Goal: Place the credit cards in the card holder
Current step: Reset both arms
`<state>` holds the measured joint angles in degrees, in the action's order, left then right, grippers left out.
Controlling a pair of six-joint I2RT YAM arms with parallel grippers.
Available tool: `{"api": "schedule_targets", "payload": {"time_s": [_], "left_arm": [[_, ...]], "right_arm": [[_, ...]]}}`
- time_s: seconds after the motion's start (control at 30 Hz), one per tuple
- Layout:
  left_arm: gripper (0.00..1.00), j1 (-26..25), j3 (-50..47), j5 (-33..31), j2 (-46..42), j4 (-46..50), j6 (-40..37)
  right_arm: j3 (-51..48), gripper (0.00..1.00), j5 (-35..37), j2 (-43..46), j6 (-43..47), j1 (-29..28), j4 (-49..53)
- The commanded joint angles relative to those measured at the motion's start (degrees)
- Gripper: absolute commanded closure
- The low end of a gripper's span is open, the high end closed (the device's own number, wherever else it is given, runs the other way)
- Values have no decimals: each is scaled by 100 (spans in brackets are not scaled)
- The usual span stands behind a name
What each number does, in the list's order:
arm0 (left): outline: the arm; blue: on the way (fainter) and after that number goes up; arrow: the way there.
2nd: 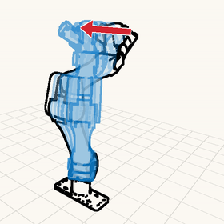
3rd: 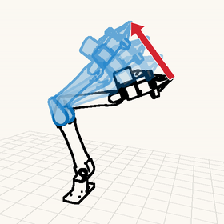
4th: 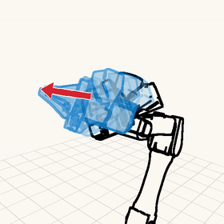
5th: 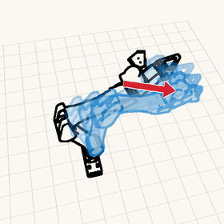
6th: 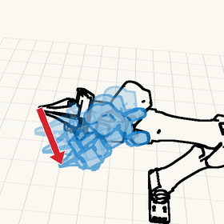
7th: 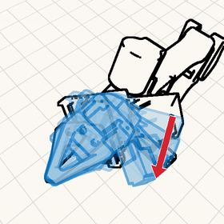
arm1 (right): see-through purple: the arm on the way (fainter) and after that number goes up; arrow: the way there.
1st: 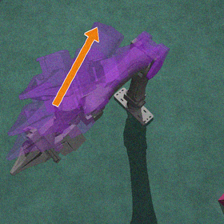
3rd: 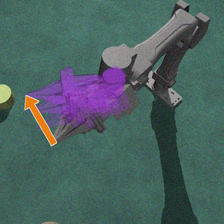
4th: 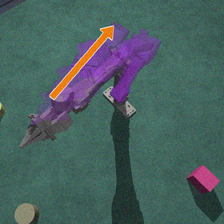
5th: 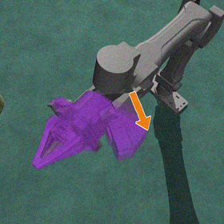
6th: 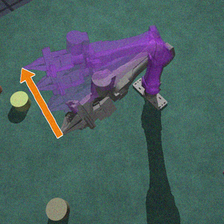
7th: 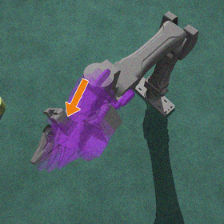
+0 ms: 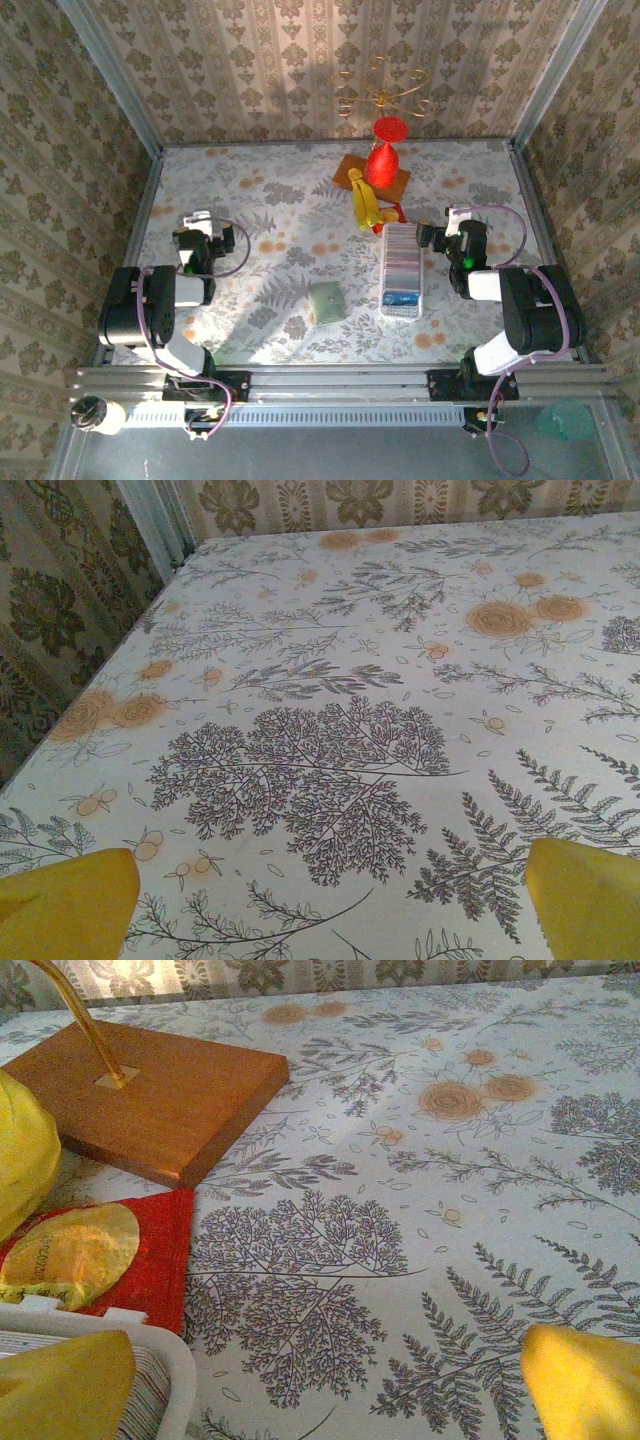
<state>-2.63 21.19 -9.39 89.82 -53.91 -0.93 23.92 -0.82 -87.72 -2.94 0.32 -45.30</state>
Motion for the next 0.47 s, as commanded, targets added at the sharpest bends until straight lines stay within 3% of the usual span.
{"api": "schedule_targets", "payload": {"time_s": [0.0, 0.43], "left_arm": [[0, -42, 17, -205, -52, -137, -141], [0, -43, 17, -207, -48, -138, -143]], "right_arm": [[-26, 0, 159, 27, 109, -32, -265], [-19, 0, 161, 29, 118, -48, -252]]}}
